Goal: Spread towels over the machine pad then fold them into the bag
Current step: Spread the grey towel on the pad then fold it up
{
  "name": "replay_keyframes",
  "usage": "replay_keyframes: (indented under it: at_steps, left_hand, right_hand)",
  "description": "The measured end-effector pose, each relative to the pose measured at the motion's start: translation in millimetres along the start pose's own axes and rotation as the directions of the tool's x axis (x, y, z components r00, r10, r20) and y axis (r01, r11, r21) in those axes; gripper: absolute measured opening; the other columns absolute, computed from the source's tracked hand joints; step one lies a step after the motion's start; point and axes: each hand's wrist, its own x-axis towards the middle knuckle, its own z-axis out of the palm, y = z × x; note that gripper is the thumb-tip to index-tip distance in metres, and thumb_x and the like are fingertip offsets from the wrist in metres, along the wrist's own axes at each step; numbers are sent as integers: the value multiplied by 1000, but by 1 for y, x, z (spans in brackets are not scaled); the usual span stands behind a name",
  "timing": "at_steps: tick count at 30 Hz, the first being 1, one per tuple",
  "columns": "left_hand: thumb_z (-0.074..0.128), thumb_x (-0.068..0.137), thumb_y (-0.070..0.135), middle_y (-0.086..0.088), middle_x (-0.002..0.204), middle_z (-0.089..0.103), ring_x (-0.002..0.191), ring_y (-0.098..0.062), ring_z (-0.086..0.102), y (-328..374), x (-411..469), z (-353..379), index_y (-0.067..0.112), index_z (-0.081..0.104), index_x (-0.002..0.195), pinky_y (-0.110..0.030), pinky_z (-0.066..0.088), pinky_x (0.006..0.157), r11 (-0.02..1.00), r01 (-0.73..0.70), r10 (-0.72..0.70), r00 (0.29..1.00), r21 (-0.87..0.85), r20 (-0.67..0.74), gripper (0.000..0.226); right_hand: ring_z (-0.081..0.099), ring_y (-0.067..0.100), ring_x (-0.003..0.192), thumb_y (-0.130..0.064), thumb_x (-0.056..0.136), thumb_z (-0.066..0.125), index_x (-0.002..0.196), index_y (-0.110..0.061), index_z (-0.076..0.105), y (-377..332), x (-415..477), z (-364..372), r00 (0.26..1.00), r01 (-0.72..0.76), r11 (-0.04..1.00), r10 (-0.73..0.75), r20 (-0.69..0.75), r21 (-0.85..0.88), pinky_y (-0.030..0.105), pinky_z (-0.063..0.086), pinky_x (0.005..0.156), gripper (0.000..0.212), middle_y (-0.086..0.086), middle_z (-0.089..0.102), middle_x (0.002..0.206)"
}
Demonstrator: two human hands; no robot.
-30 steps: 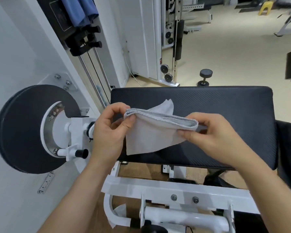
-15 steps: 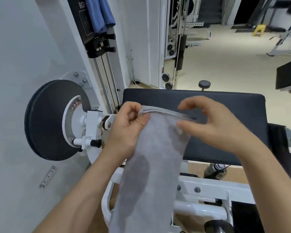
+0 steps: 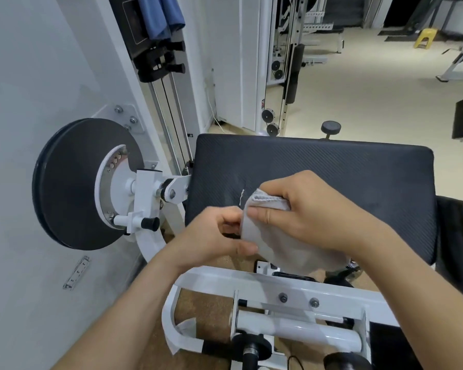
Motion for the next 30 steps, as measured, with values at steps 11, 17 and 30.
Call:
replay_keyframes:
  at_steps: [11, 17, 30]
  left_hand:
    - [58, 89, 48, 14, 69, 55, 65, -3, 47, -52, 32, -18, 34, 61, 85, -20, 37, 58, 955, 191, -215, 973, 227, 89, 15]
    - [49, 89, 53, 10, 52, 38, 52, -4, 37, -59, 85, -48, 23, 44, 54, -27, 30, 55, 847, 177, -166, 984, 501, -67, 46]
    - [65, 89, 29, 9, 106, 60, 103, -15, 55, -85, 203, -83, 31, 62, 108, -40, 45, 91, 630, 340, -156, 936, 699, -314, 19]
  right_hand:
    - [56, 22, 73, -41, 97, 46, 76, -9, 54, 131, -15, -4, 896, -376, 914, 401, -193, 154, 36, 42, 67, 40, 6, 61, 72]
    - [51, 18, 68, -38, 99, 45, 74, -14, 47, 182, -9, 15, 830, -462, 852, 514, -218, 247, 37, 39, 64, 35, 5, 55, 69]
    - [52, 22, 79, -33, 100, 43, 100, -13, 58, 265, 36, 37, 687, -628, 778, 557, -466, 4, 35, 38, 64, 26, 4, 62, 91]
